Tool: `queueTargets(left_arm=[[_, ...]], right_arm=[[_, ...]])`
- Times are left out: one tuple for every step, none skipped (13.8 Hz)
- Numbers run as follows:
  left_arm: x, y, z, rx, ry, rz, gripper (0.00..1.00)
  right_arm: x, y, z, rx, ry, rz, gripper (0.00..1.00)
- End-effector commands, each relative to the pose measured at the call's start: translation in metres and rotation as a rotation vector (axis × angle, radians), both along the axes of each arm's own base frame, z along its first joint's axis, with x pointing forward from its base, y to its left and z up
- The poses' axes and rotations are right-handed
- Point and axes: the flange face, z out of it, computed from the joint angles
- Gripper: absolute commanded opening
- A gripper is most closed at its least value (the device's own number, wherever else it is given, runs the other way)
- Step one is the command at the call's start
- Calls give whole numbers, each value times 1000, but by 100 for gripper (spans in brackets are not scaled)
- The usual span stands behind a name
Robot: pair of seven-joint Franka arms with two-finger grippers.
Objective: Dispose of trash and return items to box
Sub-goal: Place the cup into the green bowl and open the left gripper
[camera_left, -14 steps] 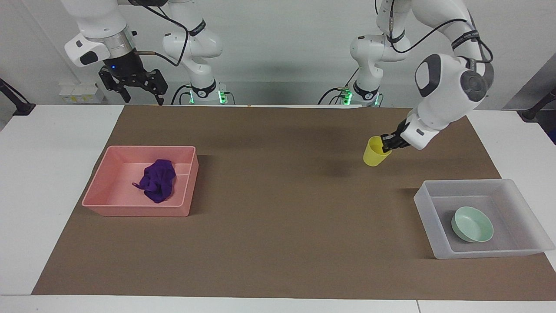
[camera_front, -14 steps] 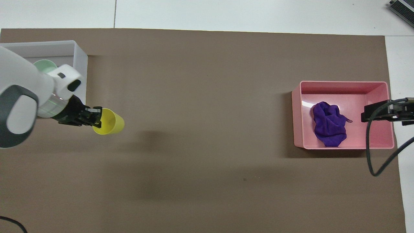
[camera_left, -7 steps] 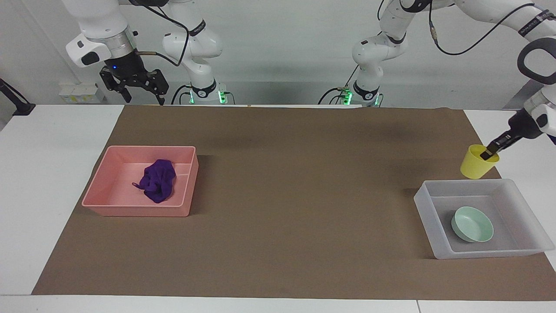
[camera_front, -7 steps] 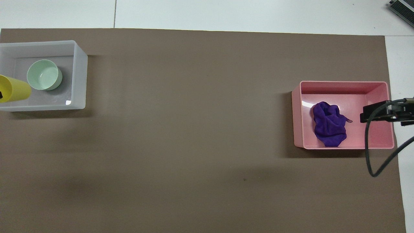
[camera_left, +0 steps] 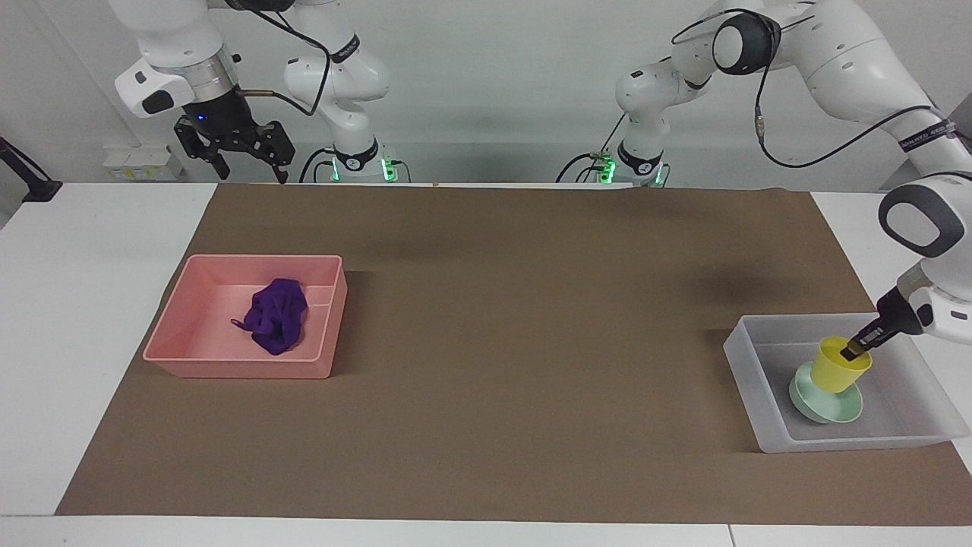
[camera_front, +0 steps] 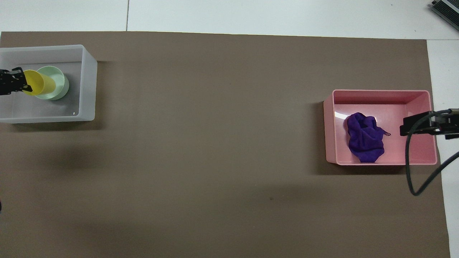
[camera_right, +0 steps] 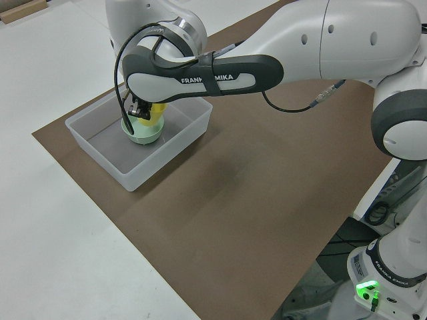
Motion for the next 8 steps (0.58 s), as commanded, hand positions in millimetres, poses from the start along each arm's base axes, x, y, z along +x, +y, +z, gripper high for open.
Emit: queueTargets(left_arm=[[2,11,-5,25,12,14,0],[0,10,-7,18,25,26,0],[0,11,-9,15,20,33,20],[2,8,-9,12,18,33,88],[2,4,-9,4,16,33,100],[3,2,-1,-1,3,33,100],[3,-1,7,1,-2,27,100],[2,-3,18,9,-8,20,100]], right_arm=[[-3,-1,-1,-2,5,23,100],[-3,-3,0,7,3,19,100],[-3,-2,0,12,1,18,100],[-3,-3,1,12,0,16,100],[-4,-6,-1,14,12,13,100],[-5,-8,0,13,15,10,100],[-5,-8,0,13,14,10,100],[-4,-8,0,13,8,9,100]])
